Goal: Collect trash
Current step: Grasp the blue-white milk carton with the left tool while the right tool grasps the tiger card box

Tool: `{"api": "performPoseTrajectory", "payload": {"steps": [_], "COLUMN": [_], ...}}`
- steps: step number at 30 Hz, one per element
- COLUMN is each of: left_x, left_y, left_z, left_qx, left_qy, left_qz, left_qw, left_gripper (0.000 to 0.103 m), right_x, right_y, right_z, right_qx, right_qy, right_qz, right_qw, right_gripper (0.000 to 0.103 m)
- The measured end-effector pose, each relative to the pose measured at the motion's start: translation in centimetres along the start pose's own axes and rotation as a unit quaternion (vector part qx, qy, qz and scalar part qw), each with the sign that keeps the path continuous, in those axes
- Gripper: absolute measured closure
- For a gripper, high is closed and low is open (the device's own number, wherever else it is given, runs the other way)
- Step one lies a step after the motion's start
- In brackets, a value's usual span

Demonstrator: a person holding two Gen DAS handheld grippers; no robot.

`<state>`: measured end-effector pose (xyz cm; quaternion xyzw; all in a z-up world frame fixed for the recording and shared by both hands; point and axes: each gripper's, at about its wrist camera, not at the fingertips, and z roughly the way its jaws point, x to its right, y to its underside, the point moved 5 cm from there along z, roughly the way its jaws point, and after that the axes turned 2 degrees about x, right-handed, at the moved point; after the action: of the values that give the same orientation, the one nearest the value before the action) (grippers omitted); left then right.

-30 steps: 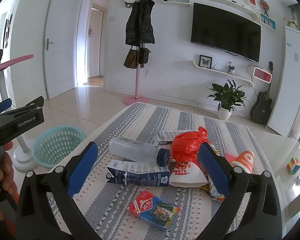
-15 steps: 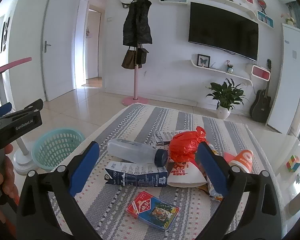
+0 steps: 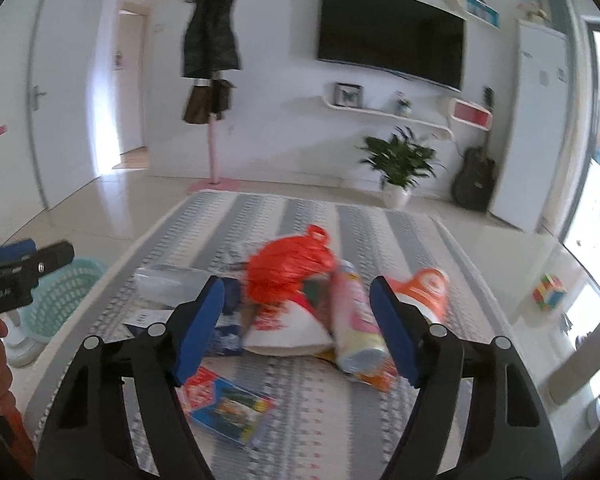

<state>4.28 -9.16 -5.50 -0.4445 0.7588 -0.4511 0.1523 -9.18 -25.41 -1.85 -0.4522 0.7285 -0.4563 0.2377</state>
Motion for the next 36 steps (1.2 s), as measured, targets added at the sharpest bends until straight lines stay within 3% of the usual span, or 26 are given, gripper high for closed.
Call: {"api": "performPoseTrajectory", "payload": {"steps": [3,5,8,12,15,23,27,28,33,35,36], "left_x": [0.8,1.7,2.4,2.6,3.2,5.4,5.8,5.9,4.3,3.3,3.1], "left_y": [0.4,1.0,2.3,3.9,4.5,5.7,6.3,6.4,6.4,6.6,6.7], "left_z": [3.4,5.5,8.7,12.2,13.7,15.1,15.7,15.6,14.4,13.5,13.2], "left_qx": [-0.060,-0.096,-0.139,-0.194,-0.205,-0.251,-0.264,-0.263,-0.281,-0.279,-0.278], "left_qy": [0.085,0.113,0.123,0.148,0.163,0.220,0.216,0.215,0.230,0.221,0.216], "left_qz": [0.012,0.043,0.092,0.109,0.126,0.163,0.163,0.164,0.103,0.089,0.086], "left_qw": [0.9945,0.9880,0.9784,0.9636,0.9567,0.9285,0.9258,0.9262,0.9259,0.9303,0.9323], "left_gripper": [0.009,0.009,0.009,0.010,0.010,0.011,0.027,0.044,0.085,0.088,0.083], "right_x": [1.3,1.5,1.7,0.6,-0.2,-1.1,-1.6,-1.8,-2.6,-2.8,-2.8], "right_y": [1.0,2.2,3.9,5.0,5.4,6.9,7.7,7.9,8.0,8.2,8.4], "right_z": [0.0,0.4,1.2,2.6,3.8,7.1,8.4,8.7,9.4,9.6,9.7], "right_qx": [-0.021,-0.041,-0.066,-0.091,-0.105,-0.154,-0.174,-0.179,-0.193,-0.197,-0.197], "right_qy": [-0.002,-0.012,-0.019,-0.039,-0.049,-0.108,-0.130,-0.135,-0.158,-0.160,-0.159], "right_qz": [0.029,0.037,0.046,0.040,0.034,0.043,0.037,0.034,0.029,0.028,0.028], "right_qw": [0.999,0.998,0.997,0.994,0.993,0.981,0.976,0.974,0.968,0.967,0.967], "right_gripper": [0.035,0.035,0.035,0.035,0.035,0.035,0.035,0.035,0.035,0.035,0.035]}}
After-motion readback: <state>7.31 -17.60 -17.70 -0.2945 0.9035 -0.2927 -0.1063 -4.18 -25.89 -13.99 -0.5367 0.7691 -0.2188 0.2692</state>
